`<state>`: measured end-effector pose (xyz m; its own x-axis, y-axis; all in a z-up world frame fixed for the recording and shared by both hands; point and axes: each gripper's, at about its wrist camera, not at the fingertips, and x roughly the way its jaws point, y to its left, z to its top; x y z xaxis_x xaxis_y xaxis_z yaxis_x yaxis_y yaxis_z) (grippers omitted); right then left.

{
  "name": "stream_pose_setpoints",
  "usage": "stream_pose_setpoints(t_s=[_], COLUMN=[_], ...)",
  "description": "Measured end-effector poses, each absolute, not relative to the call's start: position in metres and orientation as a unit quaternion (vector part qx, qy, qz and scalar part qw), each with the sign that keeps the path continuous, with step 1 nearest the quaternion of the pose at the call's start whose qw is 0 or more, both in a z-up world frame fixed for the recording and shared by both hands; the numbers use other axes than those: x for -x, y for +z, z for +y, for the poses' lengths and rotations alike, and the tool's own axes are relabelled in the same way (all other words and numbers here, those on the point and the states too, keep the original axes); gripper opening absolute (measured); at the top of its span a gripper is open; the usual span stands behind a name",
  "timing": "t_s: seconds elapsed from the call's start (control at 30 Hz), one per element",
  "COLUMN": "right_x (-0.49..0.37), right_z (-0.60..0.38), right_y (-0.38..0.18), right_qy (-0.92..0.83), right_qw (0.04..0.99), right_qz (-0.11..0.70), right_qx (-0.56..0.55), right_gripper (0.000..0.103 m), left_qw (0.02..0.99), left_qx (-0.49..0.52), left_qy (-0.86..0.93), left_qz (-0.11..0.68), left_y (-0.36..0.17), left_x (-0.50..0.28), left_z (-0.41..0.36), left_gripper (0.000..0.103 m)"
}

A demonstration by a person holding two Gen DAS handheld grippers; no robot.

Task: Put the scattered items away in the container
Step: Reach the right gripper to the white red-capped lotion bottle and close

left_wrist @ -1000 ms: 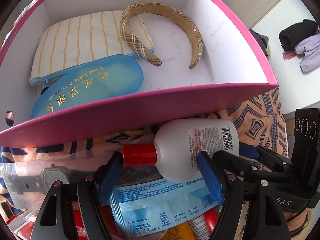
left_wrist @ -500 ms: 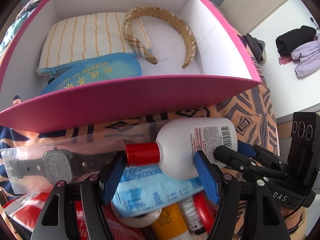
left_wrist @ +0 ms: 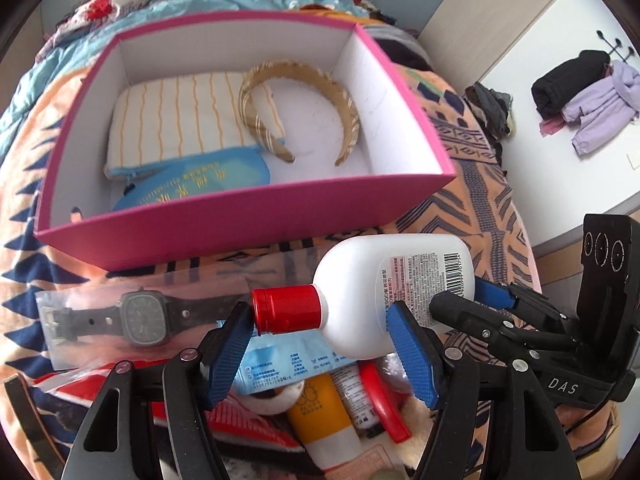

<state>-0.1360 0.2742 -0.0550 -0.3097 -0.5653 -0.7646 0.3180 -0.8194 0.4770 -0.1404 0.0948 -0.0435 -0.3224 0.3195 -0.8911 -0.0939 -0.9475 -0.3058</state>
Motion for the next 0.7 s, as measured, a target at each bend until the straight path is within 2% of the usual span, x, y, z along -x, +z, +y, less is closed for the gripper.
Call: stream_pose_setpoints(t_s=[0.23, 0.7], right_x=[0.135, 0.14], right_z=[0.274, 0.266], right_y=[-0.03, -0.01], right_qy=[-0.813, -0.822], right_qw=[0.283, 0.289], right_qz=[-0.101, -0.089], right_qx=[-0.498, -0.483], right_gripper=[0.055, 0.053], left_qw=[0.126, 0.117], left_qx=[0.545, 0.525], left_qy=[0.823, 0.837], left_qz=[-0.098, -0.103], left_y=[-0.018, 0.002], left_x=[0.138, 0.139], left_z=[0.088, 0.078], left_gripper=[0.064, 0.064])
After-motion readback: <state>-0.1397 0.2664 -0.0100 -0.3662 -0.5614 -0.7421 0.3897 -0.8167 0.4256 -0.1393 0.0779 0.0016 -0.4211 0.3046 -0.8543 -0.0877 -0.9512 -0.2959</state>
